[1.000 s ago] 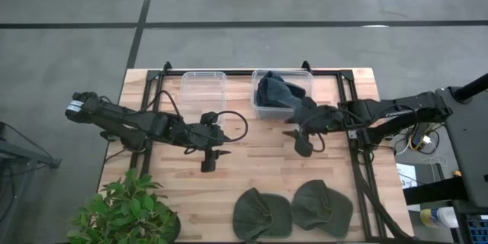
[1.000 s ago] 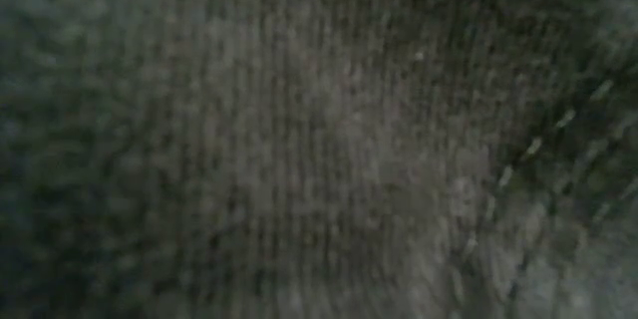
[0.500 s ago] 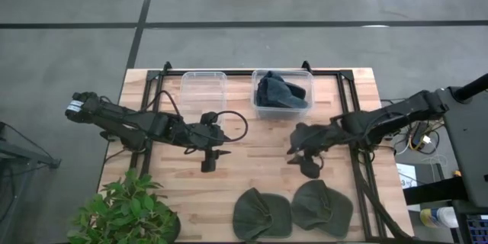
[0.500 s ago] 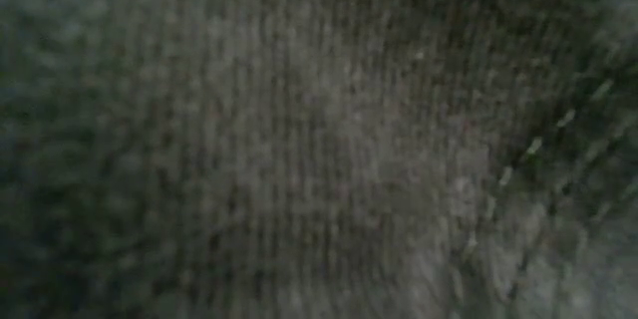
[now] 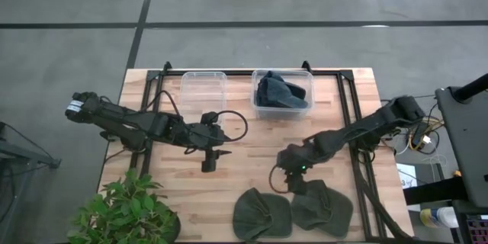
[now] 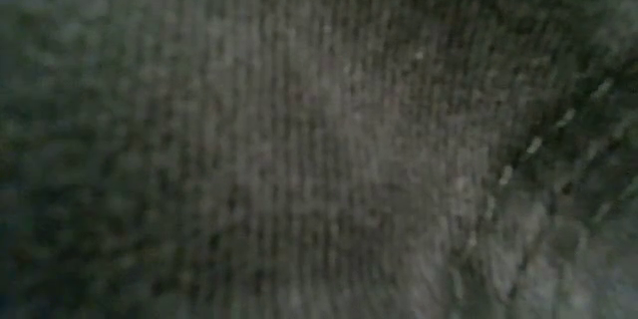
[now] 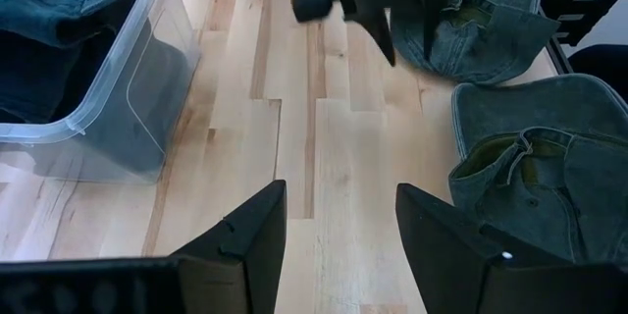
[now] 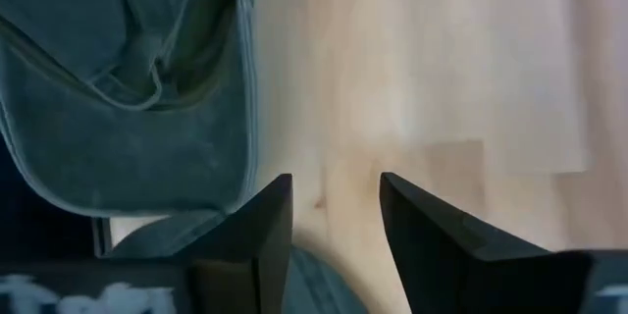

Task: Pick & Place hat
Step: Put the left green cap into the left transparent bin

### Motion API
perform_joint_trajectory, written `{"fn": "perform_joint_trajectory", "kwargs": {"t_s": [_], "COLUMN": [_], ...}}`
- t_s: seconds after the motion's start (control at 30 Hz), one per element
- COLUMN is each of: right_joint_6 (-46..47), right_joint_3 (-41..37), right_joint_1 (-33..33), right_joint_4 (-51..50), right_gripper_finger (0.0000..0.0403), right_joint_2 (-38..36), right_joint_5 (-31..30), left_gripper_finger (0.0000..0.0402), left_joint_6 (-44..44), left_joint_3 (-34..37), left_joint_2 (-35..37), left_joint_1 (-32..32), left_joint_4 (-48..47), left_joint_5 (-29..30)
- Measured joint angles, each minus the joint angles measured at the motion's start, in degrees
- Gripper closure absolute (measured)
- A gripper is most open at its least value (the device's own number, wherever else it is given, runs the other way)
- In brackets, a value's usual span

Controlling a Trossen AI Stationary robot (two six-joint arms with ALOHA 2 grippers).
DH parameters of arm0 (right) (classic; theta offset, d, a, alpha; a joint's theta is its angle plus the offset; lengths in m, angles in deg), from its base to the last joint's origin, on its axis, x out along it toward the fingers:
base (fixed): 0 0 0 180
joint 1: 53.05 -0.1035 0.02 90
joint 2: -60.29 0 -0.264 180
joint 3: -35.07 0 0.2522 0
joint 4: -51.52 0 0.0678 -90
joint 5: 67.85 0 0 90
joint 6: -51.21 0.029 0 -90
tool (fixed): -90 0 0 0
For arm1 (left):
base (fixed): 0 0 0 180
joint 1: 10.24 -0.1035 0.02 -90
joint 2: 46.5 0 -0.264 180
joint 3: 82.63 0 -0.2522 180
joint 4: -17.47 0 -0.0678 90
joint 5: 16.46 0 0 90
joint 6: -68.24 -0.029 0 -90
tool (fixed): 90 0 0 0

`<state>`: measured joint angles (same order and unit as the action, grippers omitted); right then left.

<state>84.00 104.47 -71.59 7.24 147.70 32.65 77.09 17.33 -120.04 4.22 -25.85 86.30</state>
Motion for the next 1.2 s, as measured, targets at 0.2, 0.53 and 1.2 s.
{"fn": "perform_joint_trajectory", "kwargs": {"t_s": [0.2, 0.53, 1.2], "right_joint_6": [0.08, 0.2, 3.11], "right_joint_3": [0.51, 1.34, 1.39], "right_joint_1": [-0.08, -0.76, -1.81], "right_joint_4": [9.28, 13.41, 18.91], "right_gripper_finger": [0.0268, 0.0275, 0.0278], "right_joint_2": [6.56, 11.48, 14.75], "right_joint_5": [10.62, 13.45, 9.62], "left_gripper_finger": [0.0216, 0.0216, 0.0216], "left_joint_6": [-0.01, -0.01, -0.12], "left_joint_3": [0.0, 0.0, 3.65], "left_joint_2": [0.0, -0.13, -0.17], "left_joint_1": [0.0, 0.0, 0.01], "left_joint_4": [0.01, -0.03, 2.19], "left_joint_5": [0.0, 0.0, -0.02]}}
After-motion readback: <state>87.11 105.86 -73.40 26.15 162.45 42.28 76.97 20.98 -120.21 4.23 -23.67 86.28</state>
